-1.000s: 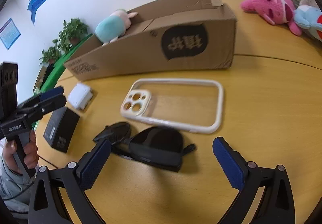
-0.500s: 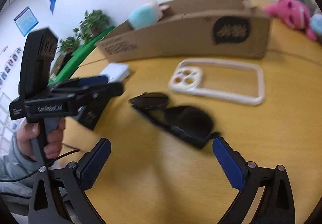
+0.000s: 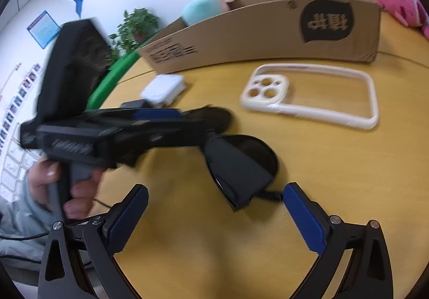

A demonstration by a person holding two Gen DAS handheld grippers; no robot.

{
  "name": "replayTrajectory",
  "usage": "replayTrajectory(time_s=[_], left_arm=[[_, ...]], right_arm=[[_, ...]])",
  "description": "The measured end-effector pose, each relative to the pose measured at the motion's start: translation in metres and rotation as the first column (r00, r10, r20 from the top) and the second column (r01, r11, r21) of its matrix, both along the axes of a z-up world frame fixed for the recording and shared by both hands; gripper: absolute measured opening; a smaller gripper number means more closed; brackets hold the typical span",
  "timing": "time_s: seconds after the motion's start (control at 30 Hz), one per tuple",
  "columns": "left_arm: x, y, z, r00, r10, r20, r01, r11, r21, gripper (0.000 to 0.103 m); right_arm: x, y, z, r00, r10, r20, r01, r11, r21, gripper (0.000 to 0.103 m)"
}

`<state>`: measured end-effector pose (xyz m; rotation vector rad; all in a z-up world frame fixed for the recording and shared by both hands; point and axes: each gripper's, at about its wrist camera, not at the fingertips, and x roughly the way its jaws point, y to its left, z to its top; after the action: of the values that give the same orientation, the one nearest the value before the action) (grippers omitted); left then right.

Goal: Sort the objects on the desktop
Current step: 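Close both grippers on the black sunglasses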

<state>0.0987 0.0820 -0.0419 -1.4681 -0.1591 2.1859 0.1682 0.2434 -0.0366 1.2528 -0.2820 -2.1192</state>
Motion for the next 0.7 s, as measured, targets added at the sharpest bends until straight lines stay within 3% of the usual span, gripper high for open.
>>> replayTrajectory(time_s=[0.27,0.37,0.43,0.47,0.6,0.67,0.7], left_arm=[[-0.012,0.005,-0.005,1.0,-0.002,0.013,0.001,0.999,0.05,0.084],[-0.012,0.006,-0.005,1.0,-0.009,0.002,0.009,0.999,0.05,0.07],[-0.012,0.005,-0.005,1.0,-0.011,0.0,0.011,0.998,0.055,0.051],[-0.012,0.004,-0.006,1.0,-0.012,0.003,0.012,0.998,0.059,0.047],[-0.011,0.0,-0.008,1.0,-0.013,0.021,0.011,0.995,0.097,0.041],[-0.01,0.0,-0.008,1.0,-0.013,0.023,0.011,0.995,0.097,0.04],[-0.01,0.0,-0.008,1.0,-0.01,0.026,0.008,0.995,0.097,0.04]], right_arm=[[0.0,0.012,0.004,0.997,-0.053,-0.055,0.058,0.993,0.1,0.102],[-0.011,0.008,-0.003,0.998,-0.043,-0.048,0.048,0.994,0.098,0.102],[-0.014,0.002,-0.007,0.997,-0.047,-0.065,0.054,0.992,0.111,0.101],[-0.014,-0.003,-0.008,0.997,-0.039,-0.071,0.047,0.991,0.121,0.101],[-0.008,-0.026,-0.01,0.992,0.0,-0.123,0.03,0.971,0.235,0.093],[-0.007,-0.031,-0.011,0.991,0.003,-0.131,0.031,0.965,0.259,0.086],[-0.007,-0.033,-0.01,0.991,0.002,-0.131,0.033,0.964,0.265,0.077]])
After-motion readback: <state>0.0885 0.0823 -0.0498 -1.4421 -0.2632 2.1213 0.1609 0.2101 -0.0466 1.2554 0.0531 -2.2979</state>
